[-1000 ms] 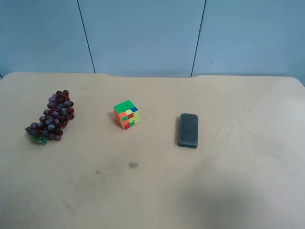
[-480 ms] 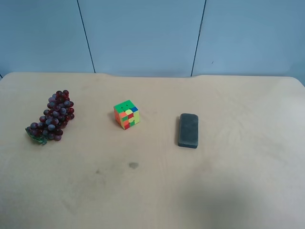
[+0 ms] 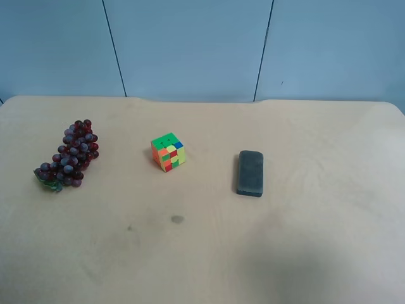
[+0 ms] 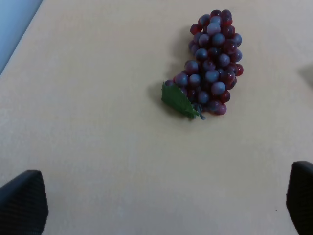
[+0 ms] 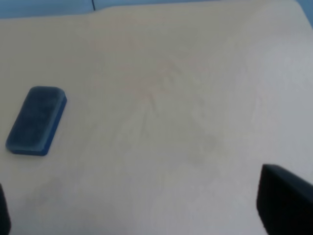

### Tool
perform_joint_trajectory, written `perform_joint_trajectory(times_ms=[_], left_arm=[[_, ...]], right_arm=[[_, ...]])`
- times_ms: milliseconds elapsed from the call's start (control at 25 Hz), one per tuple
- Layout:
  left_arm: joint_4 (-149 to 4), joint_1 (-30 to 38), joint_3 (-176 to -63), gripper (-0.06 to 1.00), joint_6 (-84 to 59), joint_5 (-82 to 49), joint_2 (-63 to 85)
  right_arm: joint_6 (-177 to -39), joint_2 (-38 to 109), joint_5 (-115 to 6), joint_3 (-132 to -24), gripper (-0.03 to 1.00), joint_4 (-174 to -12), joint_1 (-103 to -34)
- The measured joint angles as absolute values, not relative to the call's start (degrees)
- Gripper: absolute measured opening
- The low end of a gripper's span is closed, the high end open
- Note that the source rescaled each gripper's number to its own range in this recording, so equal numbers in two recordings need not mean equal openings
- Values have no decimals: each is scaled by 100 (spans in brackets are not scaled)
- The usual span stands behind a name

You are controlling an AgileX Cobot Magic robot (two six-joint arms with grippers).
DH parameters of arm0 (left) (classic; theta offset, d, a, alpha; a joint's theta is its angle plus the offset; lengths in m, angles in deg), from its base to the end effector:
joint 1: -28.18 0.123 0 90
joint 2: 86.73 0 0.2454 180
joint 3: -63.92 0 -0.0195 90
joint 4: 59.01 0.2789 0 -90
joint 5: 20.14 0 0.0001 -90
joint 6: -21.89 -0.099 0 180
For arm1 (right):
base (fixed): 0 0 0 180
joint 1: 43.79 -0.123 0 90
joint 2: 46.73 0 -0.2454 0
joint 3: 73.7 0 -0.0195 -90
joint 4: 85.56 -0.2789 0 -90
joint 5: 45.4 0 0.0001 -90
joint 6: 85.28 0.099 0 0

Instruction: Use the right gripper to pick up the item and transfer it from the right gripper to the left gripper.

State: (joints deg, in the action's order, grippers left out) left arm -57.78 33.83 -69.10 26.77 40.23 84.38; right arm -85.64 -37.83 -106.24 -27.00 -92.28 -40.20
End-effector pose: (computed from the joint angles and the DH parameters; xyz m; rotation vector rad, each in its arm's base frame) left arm 0.0657 0.0084 0.2897 -0.1872 2.0201 0.0341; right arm 0.0654 0.0060 0.2909 0.0508 2.0274 0.0965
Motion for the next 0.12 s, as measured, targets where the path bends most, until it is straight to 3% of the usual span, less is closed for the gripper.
perform_joint_trajectory(times_ms=[120], left_arm=[[-5778,3383,-6910,99,2677,4023,8438]], right_arm=[[-8564,-3783,-10624,-2700,98,-9228,-4020]])
